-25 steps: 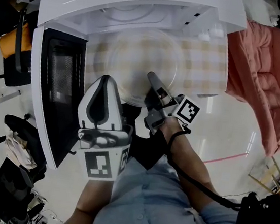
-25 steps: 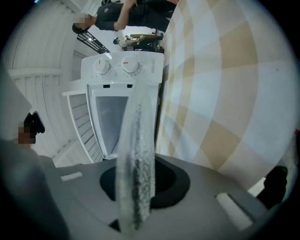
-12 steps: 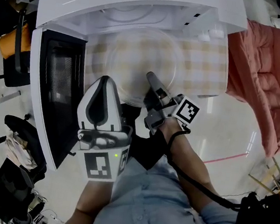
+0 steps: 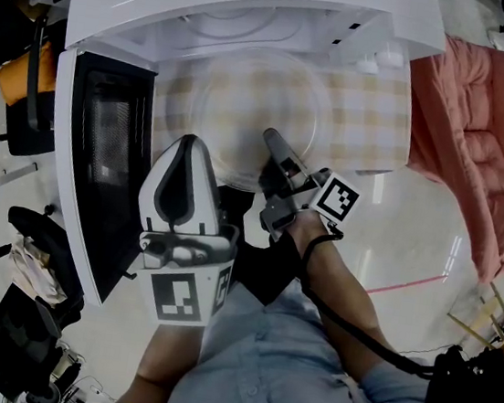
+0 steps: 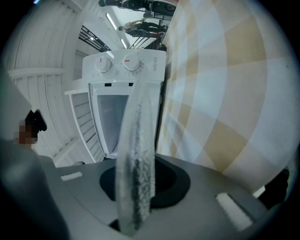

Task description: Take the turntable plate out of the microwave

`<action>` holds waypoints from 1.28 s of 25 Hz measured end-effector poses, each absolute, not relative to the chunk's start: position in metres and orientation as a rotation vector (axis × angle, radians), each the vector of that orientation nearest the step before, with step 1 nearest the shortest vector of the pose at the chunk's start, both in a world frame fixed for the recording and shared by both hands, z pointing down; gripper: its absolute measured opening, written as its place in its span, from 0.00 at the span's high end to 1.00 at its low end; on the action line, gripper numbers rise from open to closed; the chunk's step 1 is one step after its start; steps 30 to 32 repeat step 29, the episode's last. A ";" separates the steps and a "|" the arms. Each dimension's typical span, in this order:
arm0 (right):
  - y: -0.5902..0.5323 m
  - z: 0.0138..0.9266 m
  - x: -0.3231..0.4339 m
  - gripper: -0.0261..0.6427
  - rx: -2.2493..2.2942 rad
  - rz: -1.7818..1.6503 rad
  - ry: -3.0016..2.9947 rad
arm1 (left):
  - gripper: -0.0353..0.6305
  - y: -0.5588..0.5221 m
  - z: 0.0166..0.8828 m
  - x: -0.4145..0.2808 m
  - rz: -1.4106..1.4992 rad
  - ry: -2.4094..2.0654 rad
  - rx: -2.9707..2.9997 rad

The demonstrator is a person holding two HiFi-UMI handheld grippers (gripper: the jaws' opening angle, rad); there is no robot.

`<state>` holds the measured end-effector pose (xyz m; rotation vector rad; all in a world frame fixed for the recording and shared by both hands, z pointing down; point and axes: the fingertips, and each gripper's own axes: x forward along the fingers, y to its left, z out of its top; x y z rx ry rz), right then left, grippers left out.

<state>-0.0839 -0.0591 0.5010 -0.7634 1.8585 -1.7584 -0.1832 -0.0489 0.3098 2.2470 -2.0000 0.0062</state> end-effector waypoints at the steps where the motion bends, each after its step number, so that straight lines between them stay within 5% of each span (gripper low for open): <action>1: -0.059 0.501 -0.084 0.92 -0.765 -1.760 1.859 | 0.94 -0.049 0.310 -0.183 0.009 -2.000 2.246; 32: -0.058 0.501 -0.083 0.92 -0.769 -1.757 1.839 | 0.94 -0.047 0.309 -0.186 0.022 -1.998 2.243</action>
